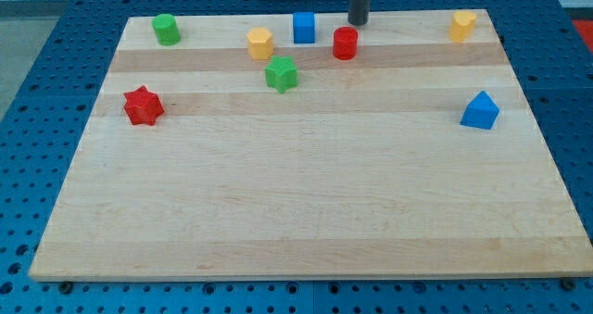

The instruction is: Move the red circle downwards slightly

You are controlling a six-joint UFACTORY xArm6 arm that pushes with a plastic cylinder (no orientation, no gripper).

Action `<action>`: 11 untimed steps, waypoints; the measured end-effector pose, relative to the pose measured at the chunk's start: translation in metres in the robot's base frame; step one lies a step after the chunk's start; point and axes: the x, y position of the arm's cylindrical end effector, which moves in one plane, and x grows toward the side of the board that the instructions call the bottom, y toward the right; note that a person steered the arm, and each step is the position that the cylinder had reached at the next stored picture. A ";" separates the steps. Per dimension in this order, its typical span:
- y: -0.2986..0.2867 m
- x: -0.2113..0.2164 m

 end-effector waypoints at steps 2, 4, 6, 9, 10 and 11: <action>-0.004 0.000; -0.006 0.016; -0.019 0.047; -0.032 0.103; -0.032 0.118; -0.032 0.132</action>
